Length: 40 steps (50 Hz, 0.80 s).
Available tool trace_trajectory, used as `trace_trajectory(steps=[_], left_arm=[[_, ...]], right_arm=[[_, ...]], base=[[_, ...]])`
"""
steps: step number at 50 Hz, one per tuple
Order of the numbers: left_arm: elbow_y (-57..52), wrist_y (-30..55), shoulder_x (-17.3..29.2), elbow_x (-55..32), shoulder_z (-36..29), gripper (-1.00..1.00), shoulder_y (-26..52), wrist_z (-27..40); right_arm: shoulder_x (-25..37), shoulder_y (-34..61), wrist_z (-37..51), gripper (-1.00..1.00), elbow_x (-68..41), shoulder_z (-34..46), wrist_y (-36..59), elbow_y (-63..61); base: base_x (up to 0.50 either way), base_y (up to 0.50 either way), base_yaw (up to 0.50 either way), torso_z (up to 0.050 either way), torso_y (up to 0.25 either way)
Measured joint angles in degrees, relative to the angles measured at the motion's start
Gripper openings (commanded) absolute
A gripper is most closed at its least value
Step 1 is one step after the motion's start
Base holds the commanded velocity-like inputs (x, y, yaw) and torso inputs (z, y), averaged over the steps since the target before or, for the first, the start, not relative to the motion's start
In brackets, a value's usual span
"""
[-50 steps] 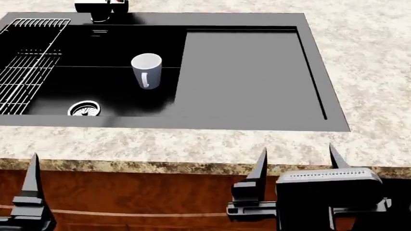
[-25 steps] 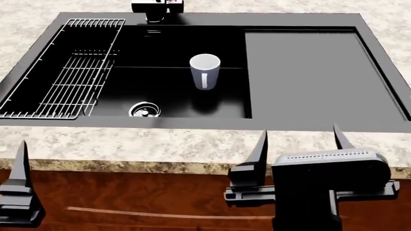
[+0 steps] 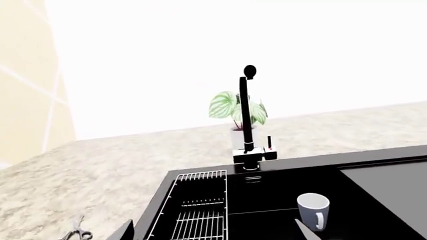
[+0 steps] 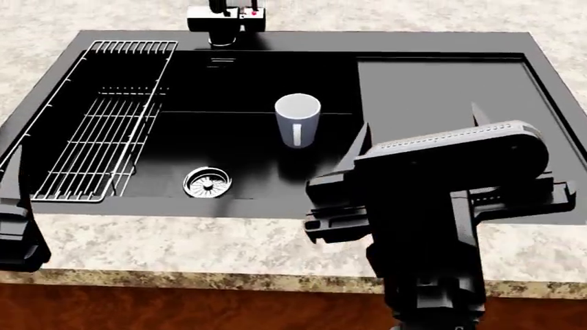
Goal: Turn on the sink faucet.
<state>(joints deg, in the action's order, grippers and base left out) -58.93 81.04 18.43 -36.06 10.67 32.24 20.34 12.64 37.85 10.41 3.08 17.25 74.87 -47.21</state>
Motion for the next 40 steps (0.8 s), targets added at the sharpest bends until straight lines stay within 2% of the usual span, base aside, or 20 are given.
trace_trajectory(steps=[17, 27, 40], left_arm=[[0.38, 6.21, 3.27, -18.15, 5.55, 1.0, 6.44, 11.05], [1.19, 7.41, 4.64, -24.33, 5.6, 1.0, 8.7, 16.18], [2.37, 6.7, 5.97, -28.08, 2.71, 1.0, 10.27, 20.92]], right_arm=[[0.1, 5.49, 0.02, 1.0, 0.38, 2.41, 5.78, -2.44], [0.11, 6.9, -0.26, 1.0, 0.23, 2.07, 6.93, -2.8], [0.37, 7.29, -0.42, 1.0, 0.09, 1.13, 6.58, -2.28]], base=[[0.5, 0.08, 0.0, 0.05, 0.084], [0.5, 0.17, 0.0, 0.05, 0.084], [0.5, 0.17, 0.0, 0.05, 0.083]])
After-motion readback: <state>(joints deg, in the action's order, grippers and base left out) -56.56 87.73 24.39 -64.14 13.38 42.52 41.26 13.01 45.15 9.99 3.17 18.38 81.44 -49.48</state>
